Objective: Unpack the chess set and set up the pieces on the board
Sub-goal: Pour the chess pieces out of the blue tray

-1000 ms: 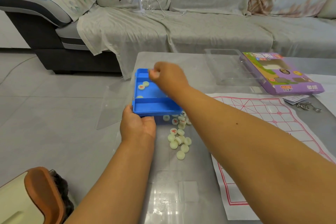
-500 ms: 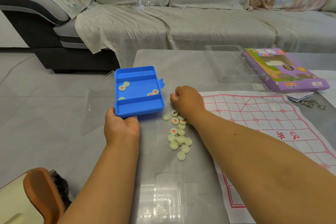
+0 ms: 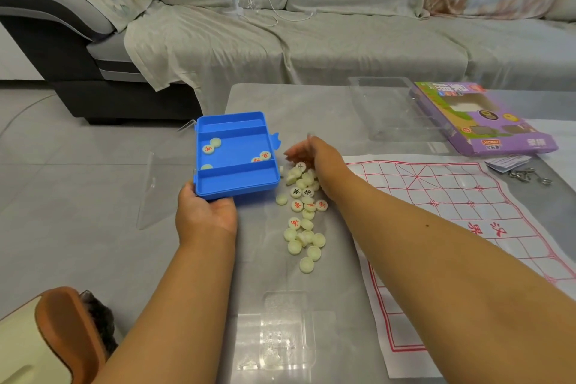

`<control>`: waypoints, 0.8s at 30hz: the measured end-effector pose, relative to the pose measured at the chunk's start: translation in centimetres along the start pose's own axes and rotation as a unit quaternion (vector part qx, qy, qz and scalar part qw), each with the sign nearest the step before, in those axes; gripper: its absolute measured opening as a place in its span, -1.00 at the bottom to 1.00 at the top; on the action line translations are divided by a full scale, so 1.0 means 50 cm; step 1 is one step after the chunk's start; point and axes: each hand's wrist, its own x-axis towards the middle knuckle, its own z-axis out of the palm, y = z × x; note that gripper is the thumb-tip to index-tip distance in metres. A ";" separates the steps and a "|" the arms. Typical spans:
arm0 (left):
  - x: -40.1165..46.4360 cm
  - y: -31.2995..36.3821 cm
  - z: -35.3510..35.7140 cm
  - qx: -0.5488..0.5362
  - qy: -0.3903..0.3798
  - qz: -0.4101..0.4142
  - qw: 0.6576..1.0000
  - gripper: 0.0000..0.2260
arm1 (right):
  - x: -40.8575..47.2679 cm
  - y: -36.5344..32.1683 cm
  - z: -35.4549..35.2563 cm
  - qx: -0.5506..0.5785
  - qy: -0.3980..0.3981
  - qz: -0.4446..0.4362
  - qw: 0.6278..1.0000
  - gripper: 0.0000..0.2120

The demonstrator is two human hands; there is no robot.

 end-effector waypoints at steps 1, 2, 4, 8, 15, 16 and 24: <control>0.000 0.000 -0.001 -0.002 0.000 -0.002 1.000 -0.84 | 0.001 0.000 -0.003 0.022 0.002 0.004 1.000 -0.44; 0.001 0.001 -0.002 -0.003 -0.001 -0.003 1.000 -0.83 | 0.003 0.000 -0.005 0.038 0.003 0.006 0.999 -0.43; 0.000 0.001 -0.002 -0.006 -0.004 -0.005 1.000 -0.82 | 0.005 -0.002 -0.008 0.060 0.003 0.015 0.998 -0.42; 0.001 0.002 -0.003 -0.016 -0.007 -0.005 1.000 -0.82 | 0.002 0.001 -0.013 0.036 -0.013 0.017 0.999 -0.45; 0.030 0.050 -0.009 -0.086 -0.021 -0.004 0.996 -0.76 | -0.008 -0.017 0.039 -0.535 -0.147 -0.171 0.814 -0.58; 0.036 0.059 -0.009 -0.095 -0.025 -0.001 0.995 -0.76 | -0.009 -0.020 0.046 -0.552 -0.162 -0.179 0.798 -0.57; 0.026 0.083 -0.001 -0.097 -0.034 0.013 0.995 -0.73 | -0.024 -0.006 0.037 -0.596 -0.206 -0.229 0.742 -0.58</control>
